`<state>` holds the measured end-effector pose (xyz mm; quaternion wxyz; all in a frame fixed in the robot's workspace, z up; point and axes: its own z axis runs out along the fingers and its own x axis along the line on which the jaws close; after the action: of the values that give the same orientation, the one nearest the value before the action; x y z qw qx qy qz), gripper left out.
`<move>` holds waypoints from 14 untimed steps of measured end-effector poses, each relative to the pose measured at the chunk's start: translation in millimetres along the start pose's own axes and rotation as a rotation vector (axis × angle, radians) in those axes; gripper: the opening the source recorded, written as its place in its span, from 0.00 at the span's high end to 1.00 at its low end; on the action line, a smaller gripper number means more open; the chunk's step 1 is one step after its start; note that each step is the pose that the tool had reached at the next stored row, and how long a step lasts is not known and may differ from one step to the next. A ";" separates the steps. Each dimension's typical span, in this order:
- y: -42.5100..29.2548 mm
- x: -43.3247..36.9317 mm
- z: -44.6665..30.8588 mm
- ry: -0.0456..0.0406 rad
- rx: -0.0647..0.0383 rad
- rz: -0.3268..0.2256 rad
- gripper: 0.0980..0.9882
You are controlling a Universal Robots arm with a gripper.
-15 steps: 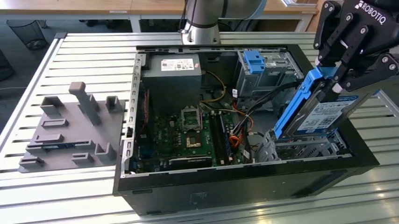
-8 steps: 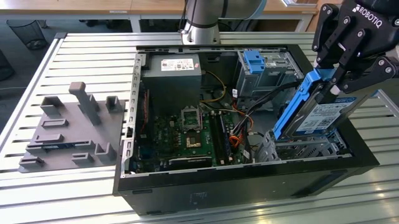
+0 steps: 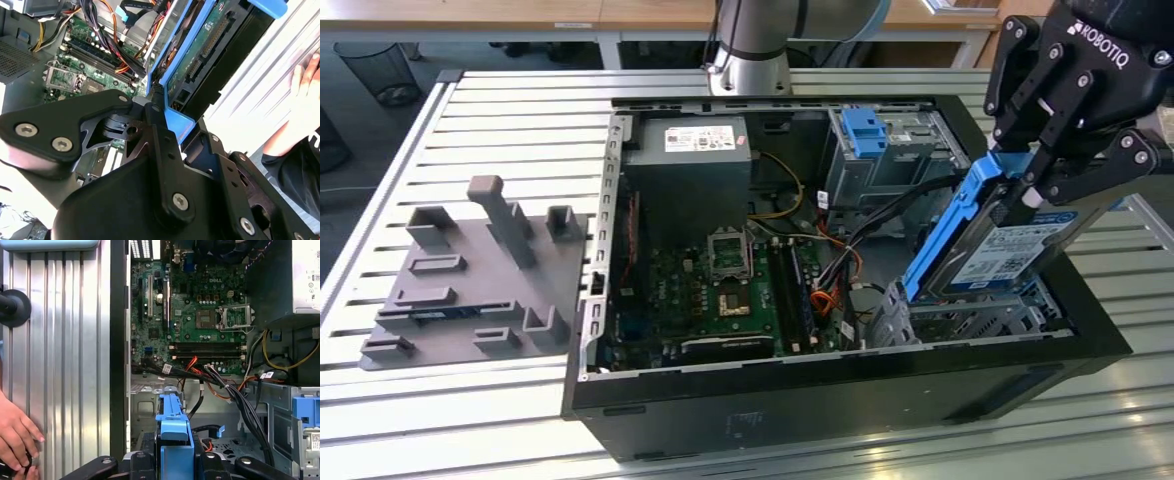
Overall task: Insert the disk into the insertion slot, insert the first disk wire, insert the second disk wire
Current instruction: 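Insert the disk into the insertion slot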
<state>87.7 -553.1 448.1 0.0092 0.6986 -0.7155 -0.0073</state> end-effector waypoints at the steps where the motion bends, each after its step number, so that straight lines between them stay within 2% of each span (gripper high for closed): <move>1: 0.0 -0.2 0.6 0.0000 0.000 0.000 0.70; 14: -0.1 -3.7 7.2 -0.0001 0.000 0.000 0.70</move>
<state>87.7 -549.4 440.8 0.0092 0.6986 -0.7154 -0.0073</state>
